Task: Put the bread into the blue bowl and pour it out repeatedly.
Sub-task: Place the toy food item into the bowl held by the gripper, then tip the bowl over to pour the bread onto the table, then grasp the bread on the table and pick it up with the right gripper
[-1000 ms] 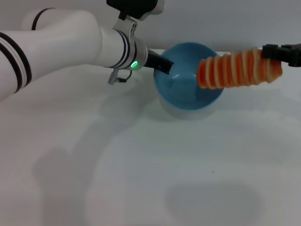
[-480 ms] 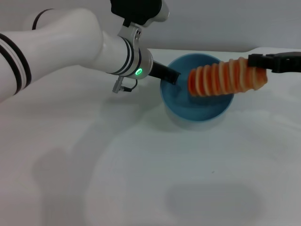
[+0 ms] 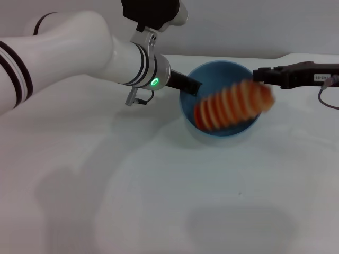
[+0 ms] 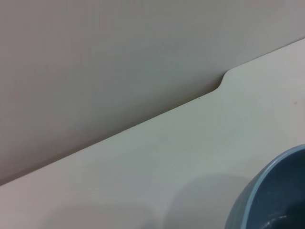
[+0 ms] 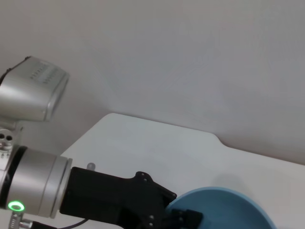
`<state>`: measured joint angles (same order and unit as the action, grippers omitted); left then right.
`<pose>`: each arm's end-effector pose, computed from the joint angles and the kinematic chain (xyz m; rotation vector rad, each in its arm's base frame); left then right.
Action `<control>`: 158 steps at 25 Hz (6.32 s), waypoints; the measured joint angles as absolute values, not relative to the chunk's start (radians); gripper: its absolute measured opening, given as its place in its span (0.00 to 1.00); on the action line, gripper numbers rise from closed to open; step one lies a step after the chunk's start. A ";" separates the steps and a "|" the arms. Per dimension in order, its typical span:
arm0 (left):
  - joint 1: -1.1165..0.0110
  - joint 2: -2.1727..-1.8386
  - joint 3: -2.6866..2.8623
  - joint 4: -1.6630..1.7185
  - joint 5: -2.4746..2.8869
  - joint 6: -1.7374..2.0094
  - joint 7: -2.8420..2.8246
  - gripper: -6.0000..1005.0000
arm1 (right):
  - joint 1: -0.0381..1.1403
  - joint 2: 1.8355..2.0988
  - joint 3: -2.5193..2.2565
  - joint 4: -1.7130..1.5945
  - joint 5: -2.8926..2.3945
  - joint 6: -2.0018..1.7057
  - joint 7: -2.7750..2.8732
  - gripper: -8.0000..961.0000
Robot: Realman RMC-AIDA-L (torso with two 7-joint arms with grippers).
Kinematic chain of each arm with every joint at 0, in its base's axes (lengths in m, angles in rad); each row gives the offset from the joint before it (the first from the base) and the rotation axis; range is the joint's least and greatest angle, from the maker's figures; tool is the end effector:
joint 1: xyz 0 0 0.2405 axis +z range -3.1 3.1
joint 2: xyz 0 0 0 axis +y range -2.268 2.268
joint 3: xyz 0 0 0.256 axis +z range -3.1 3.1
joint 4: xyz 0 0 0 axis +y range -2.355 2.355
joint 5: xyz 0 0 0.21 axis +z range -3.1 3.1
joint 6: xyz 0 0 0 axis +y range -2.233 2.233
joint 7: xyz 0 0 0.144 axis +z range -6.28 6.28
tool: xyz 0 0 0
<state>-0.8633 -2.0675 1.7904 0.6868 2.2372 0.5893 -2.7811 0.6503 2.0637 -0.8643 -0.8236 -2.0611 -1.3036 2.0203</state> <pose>-0.1631 0.4261 -0.1046 -2.3652 -0.9773 0.0158 0.2184 0.3974 0.0134 -2.5365 1.0790 0.5126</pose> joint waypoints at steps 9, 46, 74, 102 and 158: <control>-0.854 -2.067 1.786 0.677 2.235 0.576 -2.778 0.00 | 0.623 2.062 -0.851 -0.856 -2.058 -1.260 2.019 0.36; -0.854 -2.078 2.150 0.687 2.219 -0.042 -2.744 0.00 | 0.210 2.074 -0.637 -0.336 -0.926 -1.179 0.710 0.71; -0.849 -2.079 2.496 0.660 2.120 -0.474 -2.606 0.00 | 0.220 2.071 -0.612 -0.323 -0.923 -1.240 0.742 0.71; -0.850 -2.078 2.472 0.713 2.094 -0.567 -2.260 0.00 | 0.246 2.072 -0.612 -0.308 -0.923 -1.234 0.742 0.71; -0.933 -2.075 1.691 0.448 1.953 0.186 -2.467 0.00 | 0.594 2.074 -1.178 -0.421 -1.929 -1.024 1.867 0.65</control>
